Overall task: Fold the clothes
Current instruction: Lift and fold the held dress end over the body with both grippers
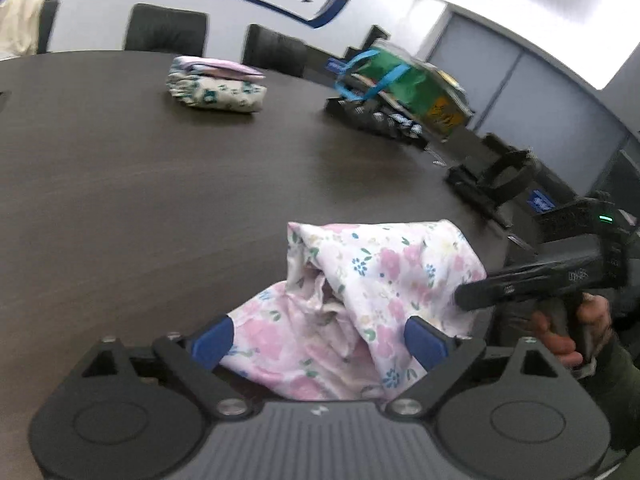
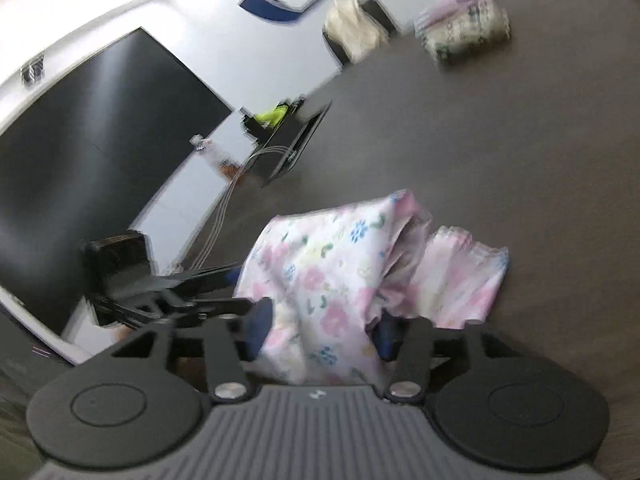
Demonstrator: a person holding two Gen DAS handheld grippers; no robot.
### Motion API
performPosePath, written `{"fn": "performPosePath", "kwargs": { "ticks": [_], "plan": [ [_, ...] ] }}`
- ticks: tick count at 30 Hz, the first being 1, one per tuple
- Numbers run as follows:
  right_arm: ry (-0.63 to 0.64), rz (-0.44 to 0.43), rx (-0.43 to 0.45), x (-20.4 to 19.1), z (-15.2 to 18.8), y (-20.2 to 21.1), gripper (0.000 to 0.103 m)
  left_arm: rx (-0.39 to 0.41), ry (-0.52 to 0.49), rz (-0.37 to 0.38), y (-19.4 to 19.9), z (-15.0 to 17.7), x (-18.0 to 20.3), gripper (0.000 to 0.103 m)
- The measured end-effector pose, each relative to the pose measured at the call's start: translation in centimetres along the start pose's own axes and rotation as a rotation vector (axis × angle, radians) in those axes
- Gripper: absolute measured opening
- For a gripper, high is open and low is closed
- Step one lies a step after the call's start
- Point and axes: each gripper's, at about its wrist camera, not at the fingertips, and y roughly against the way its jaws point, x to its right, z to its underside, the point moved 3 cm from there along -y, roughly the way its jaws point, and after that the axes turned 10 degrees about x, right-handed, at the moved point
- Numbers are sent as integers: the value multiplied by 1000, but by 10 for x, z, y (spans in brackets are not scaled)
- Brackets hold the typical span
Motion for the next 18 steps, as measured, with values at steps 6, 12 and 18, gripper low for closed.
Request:
{"fn": "performPosePath", "kwargs": {
  "ticks": [6,12,18],
  "plan": [
    [205,142,138,-11,5,9,77,39,26,-96,27,3,4,92],
    [80,132,121,8,12,-11,75,0,28,-101,2,15,13,92],
    [54,110,117,5,14,-28,62,-8,87,-39,-24,10,10,91]
  ]
}}
